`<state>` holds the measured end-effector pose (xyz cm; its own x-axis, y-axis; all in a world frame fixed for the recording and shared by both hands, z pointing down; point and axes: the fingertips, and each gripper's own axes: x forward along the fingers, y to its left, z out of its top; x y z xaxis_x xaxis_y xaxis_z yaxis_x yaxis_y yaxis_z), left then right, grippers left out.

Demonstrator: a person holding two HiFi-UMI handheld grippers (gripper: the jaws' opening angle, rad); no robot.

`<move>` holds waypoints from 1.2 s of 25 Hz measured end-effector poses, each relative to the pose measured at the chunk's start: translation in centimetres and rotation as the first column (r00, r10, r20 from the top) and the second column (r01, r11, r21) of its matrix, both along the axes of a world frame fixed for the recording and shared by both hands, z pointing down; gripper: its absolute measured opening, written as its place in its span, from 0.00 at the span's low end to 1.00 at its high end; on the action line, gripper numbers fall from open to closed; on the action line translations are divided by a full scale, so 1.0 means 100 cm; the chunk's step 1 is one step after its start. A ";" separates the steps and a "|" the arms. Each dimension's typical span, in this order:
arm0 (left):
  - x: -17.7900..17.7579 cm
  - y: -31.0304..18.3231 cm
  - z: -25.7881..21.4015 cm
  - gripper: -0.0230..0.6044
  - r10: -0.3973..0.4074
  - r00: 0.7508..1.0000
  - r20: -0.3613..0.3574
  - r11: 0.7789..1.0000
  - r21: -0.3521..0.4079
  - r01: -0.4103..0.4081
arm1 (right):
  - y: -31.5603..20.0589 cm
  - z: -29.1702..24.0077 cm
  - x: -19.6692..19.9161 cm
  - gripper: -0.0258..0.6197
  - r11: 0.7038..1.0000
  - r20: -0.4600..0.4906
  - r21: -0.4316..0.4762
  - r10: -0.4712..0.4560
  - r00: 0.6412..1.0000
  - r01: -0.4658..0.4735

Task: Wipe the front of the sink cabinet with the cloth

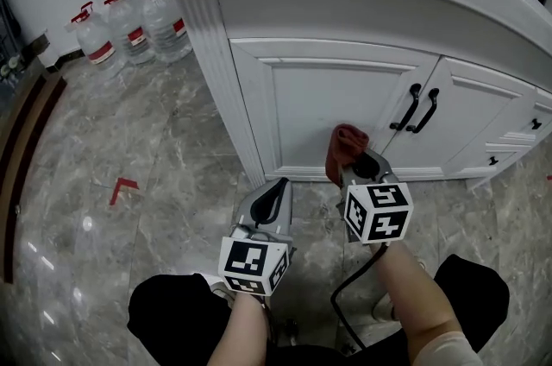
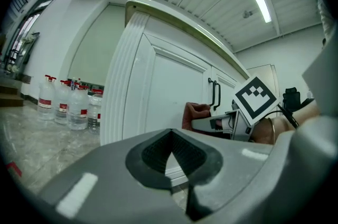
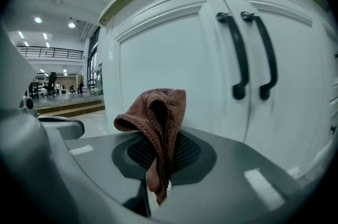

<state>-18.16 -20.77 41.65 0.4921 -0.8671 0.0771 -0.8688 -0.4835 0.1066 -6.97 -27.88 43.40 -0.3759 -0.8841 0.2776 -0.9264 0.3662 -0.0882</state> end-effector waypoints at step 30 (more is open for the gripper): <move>-0.054 -0.002 0.015 0.04 -0.067 0.997 -0.028 0.997 -0.043 0.066 | -0.018 0.062 -0.110 0.16 0.987 0.001 -0.084 -0.135 0.991 0.134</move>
